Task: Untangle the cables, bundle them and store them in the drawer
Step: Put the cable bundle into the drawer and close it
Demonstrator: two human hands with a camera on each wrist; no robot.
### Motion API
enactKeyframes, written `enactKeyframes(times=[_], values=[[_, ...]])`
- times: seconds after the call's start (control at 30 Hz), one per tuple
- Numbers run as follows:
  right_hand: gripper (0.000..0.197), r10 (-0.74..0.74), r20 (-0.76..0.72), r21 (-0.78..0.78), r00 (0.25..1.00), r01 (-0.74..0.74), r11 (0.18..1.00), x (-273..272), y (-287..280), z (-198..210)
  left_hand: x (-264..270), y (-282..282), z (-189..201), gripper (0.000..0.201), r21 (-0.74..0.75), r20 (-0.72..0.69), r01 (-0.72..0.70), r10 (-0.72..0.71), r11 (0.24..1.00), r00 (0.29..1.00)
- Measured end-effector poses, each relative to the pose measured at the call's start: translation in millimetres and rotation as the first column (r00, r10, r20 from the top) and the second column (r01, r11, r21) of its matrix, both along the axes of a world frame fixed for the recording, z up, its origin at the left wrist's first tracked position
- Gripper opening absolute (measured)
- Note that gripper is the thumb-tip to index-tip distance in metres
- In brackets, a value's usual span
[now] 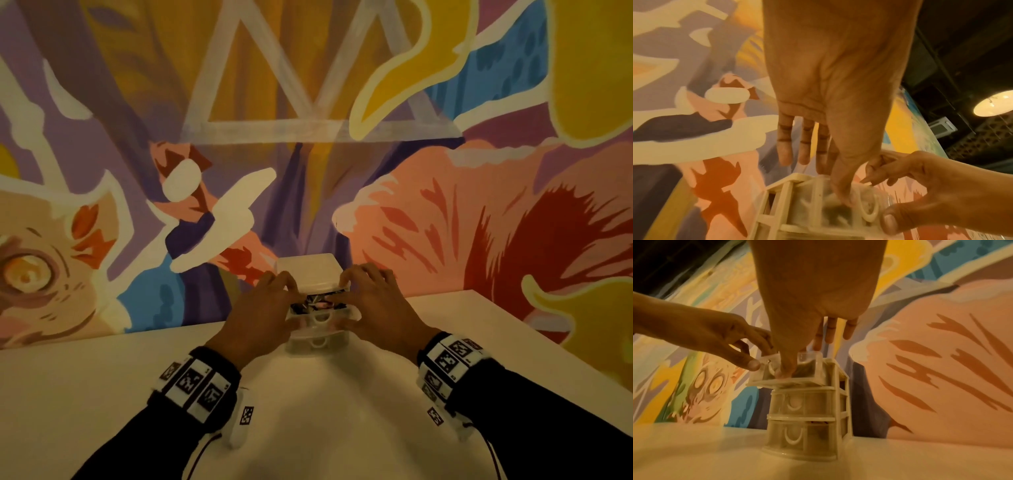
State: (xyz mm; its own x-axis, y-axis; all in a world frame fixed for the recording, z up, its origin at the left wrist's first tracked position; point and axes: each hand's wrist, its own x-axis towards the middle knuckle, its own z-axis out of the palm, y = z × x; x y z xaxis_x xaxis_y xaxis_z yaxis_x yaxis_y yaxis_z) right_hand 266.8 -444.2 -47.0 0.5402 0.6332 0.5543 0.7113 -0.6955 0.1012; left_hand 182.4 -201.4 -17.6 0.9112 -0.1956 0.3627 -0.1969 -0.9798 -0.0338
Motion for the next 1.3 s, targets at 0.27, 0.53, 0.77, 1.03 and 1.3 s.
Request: enactKeyframes(times=[0.27,0.53,0.77,1.03,1.3], values=[[0.037,-0.033,-0.006,0.083,0.999,0.034,0.996,9,-7,-4,18,-3,-7,0.019,0.229,0.109,-0.102,0.079,0.968,0.991],[0.042,0.053,0.1,-0.106,0.994,-0.042,0.994,9,-6,11,24,-7,-10,0.013,0.247,0.15,-0.105,0.069,0.963,0.986],[0.054,0.042,0.124,-0.182,0.991,-0.019,0.983,-2,9,4,21,-4,-11,0.028,0.219,0.122,-0.091,0.066,0.972,0.99],[0.032,-0.073,0.15,-0.011,0.986,0.075,0.997,-3,19,1,25,-3,-19,0.023,0.135,0.19,-0.133,0.106,0.982,0.976],[0.098,-0.266,-0.028,0.198,0.964,0.266,0.943,35,32,18,47,3,-7,0.074,-0.097,0.275,-0.093,0.117,0.991,0.954]])
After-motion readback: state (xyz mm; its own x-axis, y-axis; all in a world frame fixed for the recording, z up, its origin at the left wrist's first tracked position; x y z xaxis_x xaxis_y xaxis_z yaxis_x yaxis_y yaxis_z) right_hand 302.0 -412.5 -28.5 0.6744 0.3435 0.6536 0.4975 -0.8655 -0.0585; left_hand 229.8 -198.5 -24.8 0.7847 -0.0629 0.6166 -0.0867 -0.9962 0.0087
